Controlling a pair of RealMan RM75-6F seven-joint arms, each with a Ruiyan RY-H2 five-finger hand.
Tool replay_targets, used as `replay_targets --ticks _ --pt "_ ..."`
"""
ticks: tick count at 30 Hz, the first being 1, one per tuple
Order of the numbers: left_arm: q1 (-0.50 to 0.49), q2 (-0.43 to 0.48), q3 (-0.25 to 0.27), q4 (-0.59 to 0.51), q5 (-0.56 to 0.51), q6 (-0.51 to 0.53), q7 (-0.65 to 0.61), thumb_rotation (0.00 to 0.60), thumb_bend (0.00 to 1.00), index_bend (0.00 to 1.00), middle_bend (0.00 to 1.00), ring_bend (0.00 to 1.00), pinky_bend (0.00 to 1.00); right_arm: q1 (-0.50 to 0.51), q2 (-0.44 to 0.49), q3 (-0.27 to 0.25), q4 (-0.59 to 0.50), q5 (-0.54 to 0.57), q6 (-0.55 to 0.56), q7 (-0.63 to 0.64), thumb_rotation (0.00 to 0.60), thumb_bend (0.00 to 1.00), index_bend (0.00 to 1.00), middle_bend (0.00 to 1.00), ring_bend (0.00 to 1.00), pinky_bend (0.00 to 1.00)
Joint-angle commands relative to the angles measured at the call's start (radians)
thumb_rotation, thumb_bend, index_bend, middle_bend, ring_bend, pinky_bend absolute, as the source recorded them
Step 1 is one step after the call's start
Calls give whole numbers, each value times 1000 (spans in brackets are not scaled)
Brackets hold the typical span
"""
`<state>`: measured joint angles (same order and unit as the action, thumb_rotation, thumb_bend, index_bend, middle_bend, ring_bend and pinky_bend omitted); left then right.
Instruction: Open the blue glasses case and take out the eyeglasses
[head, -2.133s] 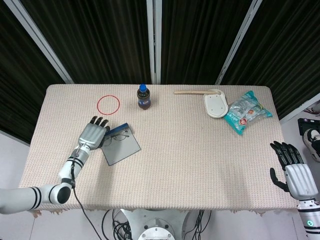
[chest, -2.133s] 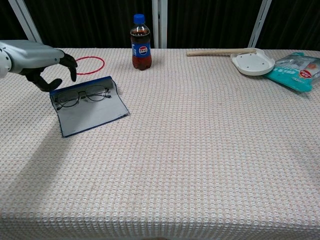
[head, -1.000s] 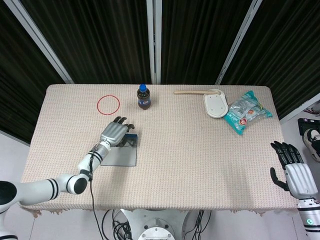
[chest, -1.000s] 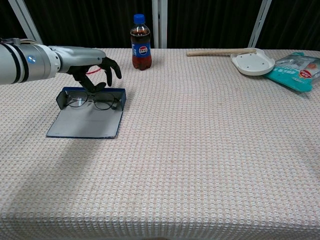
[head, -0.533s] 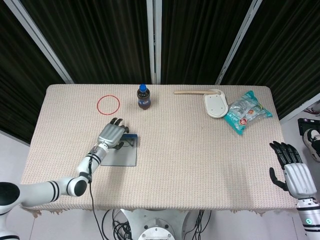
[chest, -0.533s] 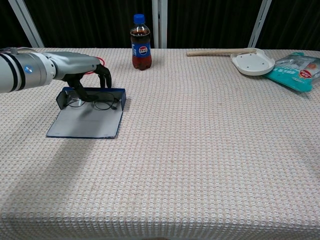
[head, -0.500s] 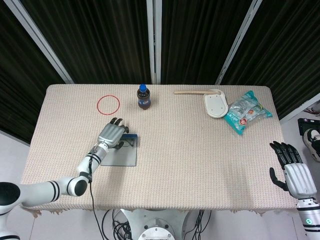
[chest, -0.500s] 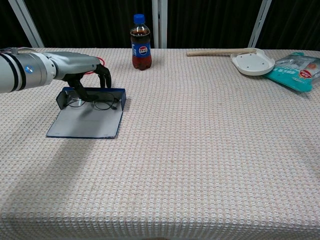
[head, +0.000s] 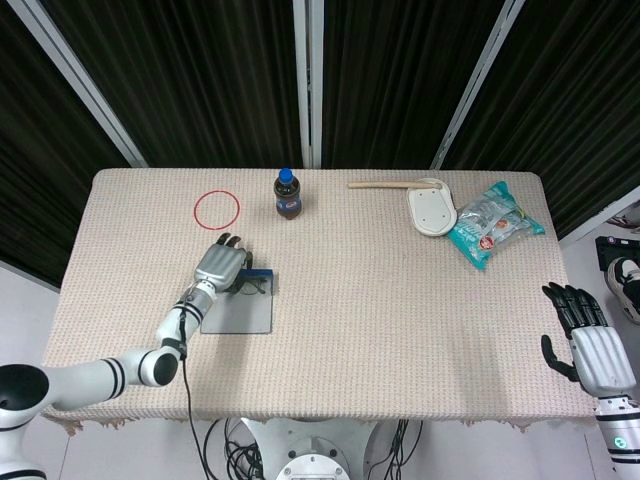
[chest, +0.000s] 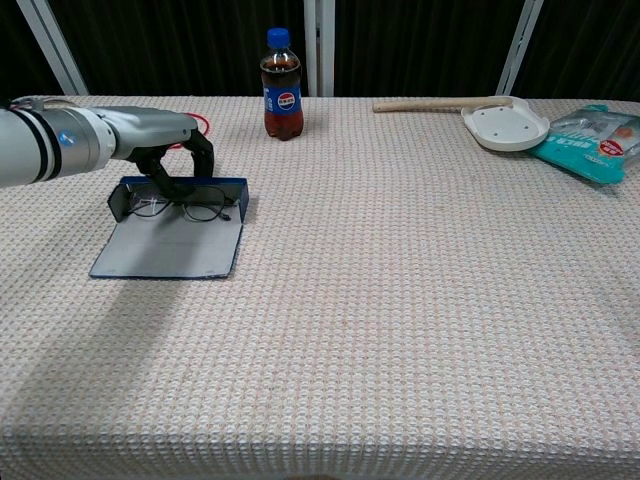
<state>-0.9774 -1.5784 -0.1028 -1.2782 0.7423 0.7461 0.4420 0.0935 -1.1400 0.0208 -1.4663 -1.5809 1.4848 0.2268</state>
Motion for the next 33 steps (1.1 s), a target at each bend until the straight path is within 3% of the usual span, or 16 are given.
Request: replay_targets --ticks 1,6,12,19,25,33 --pt "0 2 0 -4 2 1 1 600 448 413 338 69 0 0 0 0 0 0 0 0 600 482 0 76 0 0" --pt "-2 6 0 -11 0 -1 7 600 449 413 338 69 0 1 1 1 -2 0 0 -1 600 483 0 76 0 0" --pt "-3 7 -1 -7 1 -3 7 600 550 462 346 74 0 1 2 1 -2 2 -2 -2 600 482 0 76 0 0" --pt "10 -1 -10 0 49 41 -13 600 575 517 373 99 0 1 3 2 -3 2 -1 -3 600 483 0 76 0 0" --pt "66 -74 -15 91 271 181 -157 600 576 521 382 112 0 -1 5 2 -6 2 3 -5 600 482 0 76 0 0" --pt "109 -236 26 388 539 329 -406 600 575 517 399 113 0 -3 9 2 -15 6 1 -14 600 483 0 76 0 0"
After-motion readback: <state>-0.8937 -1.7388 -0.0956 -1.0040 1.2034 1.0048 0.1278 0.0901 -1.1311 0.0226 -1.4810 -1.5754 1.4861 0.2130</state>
